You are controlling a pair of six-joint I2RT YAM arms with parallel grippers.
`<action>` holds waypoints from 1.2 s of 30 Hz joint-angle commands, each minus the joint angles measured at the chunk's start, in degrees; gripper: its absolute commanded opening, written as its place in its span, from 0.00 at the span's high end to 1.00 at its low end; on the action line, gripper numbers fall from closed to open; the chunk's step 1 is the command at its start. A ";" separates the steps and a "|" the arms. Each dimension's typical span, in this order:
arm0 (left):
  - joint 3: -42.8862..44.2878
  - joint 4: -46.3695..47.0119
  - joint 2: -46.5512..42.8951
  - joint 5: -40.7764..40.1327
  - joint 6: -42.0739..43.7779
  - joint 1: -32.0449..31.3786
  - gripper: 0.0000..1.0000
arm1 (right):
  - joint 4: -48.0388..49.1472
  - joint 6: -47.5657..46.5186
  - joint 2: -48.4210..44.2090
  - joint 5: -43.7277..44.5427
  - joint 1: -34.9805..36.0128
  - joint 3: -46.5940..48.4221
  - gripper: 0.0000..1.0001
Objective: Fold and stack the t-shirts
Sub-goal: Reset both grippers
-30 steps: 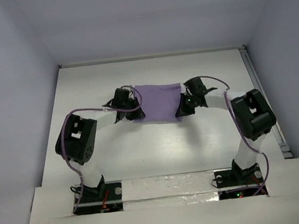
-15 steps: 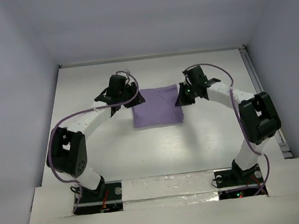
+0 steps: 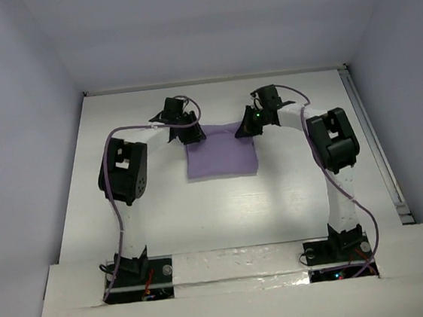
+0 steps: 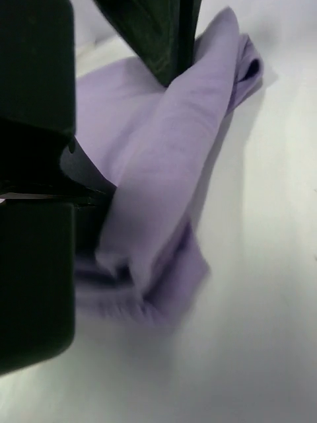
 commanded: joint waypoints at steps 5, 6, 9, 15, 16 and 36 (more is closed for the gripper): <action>2.25 1.85 1.38 -1.37 2.41 4.99 0.70 | 6.33 2.36 5.25 -9.14 -5.32 2.76 1.00; 1.11 2.29 1.38 -0.94 2.06 5.00 0.70 | 7.37 2.53 5.78 -10.10 -5.85 1.37 1.00; -1.88 4.49 -0.89 1.26 0.92 5.61 0.71 | 11.86 5.86 7.02 -15.73 -6.38 -1.53 1.00; -0.84 2.12 -4.76 -1.02 2.49 8.15 0.70 | 10.20 5.87 4.56 -17.41 -7.52 0.91 1.00; -0.84 2.03 -5.03 -0.85 2.41 8.69 0.70 | 9.50 5.96 4.12 -19.32 -7.52 2.05 1.00; -6.28 -2.62 -53.76 -7.86 3.99 5.70 0.39 | 1.06 -0.11 -52.61 0.77 -8.05 -16.47 0.87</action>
